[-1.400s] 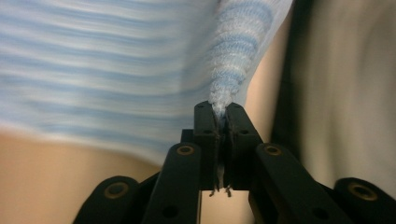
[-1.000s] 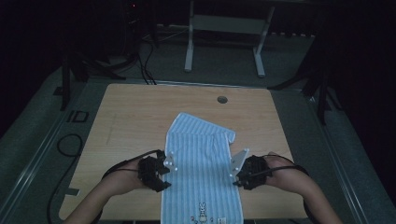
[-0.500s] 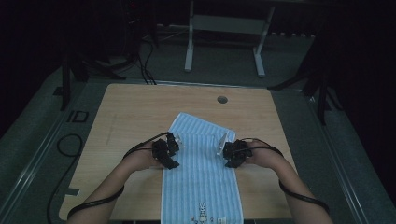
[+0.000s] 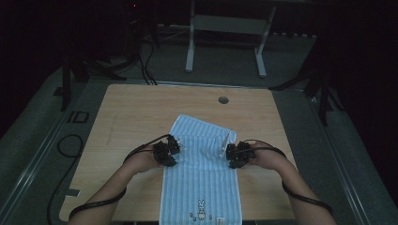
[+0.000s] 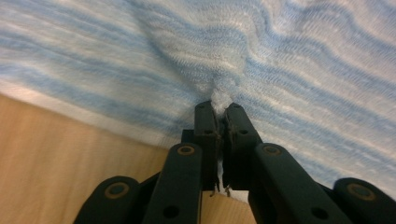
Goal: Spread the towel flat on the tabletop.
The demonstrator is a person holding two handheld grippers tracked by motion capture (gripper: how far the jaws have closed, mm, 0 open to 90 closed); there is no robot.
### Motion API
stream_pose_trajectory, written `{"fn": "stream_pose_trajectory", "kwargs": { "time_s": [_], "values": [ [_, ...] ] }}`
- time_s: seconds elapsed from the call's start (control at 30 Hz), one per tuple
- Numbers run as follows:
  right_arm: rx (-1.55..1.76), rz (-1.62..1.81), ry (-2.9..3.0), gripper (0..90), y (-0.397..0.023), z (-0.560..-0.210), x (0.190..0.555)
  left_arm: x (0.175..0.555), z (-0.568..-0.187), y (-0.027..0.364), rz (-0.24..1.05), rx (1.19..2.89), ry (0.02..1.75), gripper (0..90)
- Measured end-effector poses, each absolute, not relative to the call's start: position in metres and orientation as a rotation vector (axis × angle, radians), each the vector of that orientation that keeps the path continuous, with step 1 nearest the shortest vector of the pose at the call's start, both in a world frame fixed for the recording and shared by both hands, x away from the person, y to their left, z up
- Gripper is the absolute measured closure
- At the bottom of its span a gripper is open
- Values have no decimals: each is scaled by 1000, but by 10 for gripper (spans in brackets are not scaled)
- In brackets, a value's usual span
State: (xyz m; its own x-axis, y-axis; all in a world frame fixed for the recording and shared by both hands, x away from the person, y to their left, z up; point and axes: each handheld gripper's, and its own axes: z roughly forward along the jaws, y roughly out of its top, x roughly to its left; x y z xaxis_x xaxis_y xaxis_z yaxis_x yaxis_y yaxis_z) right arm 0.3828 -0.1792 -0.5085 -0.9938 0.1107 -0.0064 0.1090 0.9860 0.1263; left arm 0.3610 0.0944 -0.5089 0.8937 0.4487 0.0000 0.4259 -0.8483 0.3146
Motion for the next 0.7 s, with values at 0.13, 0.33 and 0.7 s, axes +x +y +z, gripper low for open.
{"fn": "stream_pose_trajectory", "kwargs": {
  "time_s": [0.13,0.33,0.7],
  "values": [
    [179,300,3078,861,-188,-481,372,345,-484,100,154,2712,616,856],
    [113,408,3000,861,-194,-447,326,310,-457,112,211,2672,551,845],
    [28,351,3088,852,-195,-464,273,253,-484,103,-30,2765,424,784]
  ]
}}
